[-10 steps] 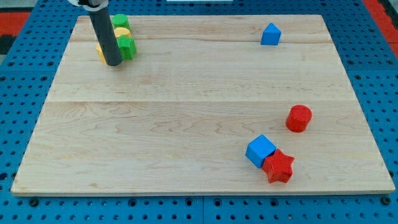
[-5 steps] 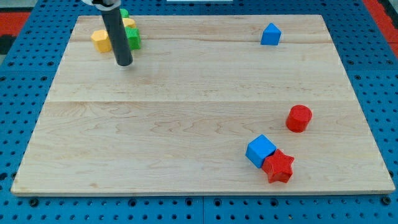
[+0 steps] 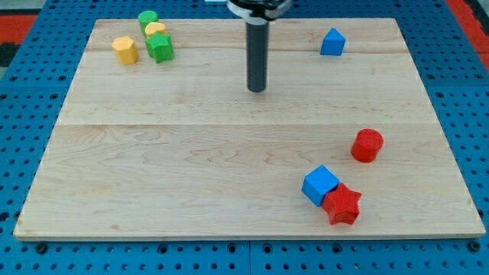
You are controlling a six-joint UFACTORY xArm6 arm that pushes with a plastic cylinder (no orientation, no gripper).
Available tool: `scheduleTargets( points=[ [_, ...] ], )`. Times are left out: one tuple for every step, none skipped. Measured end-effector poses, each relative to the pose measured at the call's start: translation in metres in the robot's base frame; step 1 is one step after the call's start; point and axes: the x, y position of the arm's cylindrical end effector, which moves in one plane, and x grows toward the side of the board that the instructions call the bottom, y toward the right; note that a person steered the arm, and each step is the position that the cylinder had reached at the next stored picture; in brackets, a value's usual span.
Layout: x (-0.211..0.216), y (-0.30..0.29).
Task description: Move red blocks at center right
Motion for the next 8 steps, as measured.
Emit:
scheduleTargets(
  points=[
    [0.024, 0.035],
    [0.031, 0.138],
    [0.067, 0.145],
    [0.077, 0.145],
    [0.077, 0.145],
    [0.090, 0.143],
    [0.106, 0.124],
    [0.142, 0.056]
  ],
)
